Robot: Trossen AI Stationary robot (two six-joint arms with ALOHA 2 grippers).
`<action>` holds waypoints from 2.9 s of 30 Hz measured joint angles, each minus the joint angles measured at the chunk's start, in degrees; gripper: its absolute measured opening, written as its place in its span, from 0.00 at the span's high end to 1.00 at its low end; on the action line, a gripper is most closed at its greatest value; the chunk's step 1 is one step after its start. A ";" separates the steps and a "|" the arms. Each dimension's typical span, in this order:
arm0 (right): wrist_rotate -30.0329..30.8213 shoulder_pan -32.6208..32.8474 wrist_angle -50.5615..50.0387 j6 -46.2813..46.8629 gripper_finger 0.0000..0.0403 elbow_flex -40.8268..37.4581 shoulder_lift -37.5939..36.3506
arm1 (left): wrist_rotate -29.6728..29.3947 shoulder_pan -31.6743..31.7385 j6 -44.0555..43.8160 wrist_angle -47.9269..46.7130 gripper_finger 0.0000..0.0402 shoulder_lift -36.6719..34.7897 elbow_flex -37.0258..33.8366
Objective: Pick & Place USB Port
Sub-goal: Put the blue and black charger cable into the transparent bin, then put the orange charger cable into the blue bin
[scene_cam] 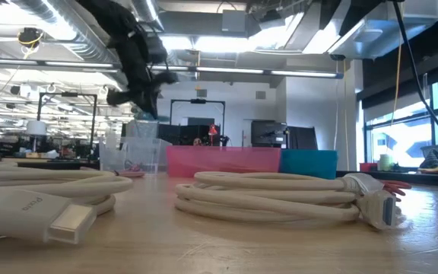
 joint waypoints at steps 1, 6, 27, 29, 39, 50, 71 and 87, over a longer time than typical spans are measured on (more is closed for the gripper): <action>-0.35 0.00 0.00 -0.49 0.47 0.00 0.00 | 0.00 0.00 0.01 -0.34 0.96 0.93 0.00; -1.01 0.02 0.01 -1.74 0.47 0.00 0.00 | 0.98 -0.20 -0.71 -1.68 0.96 3.34 -1.87; -1.49 1.16 0.00 -3.25 0.47 0.00 0.00 | 1.37 2.64 -8.39 9.24 0.97 3.30 -14.62; -1.49 1.16 0.00 -3.27 0.47 0.00 0.00 | 1.45 2.94 -9.08 10.45 0.97 3.30 -14.62; -1.49 1.16 0.00 -3.29 0.47 0.00 0.00 | 3.08 2.97 -12.47 14.70 0.97 4.91 -14.62; -1.49 1.16 0.00 -3.29 0.47 0.00 0.00 | 2.49 2.44 -12.63 17.22 0.97 9.61 -14.62; -1.04 1.14 0.00 -3.27 0.47 0.00 0.00 | 5.88 2.43 -7.13 17.17 0.56 8.15 -14.62; -1.36 1.13 0.00 -3.21 0.47 0.00 0.00 | -2.96 -6.06 2.20 3.15 0.51 -28.21 -14.58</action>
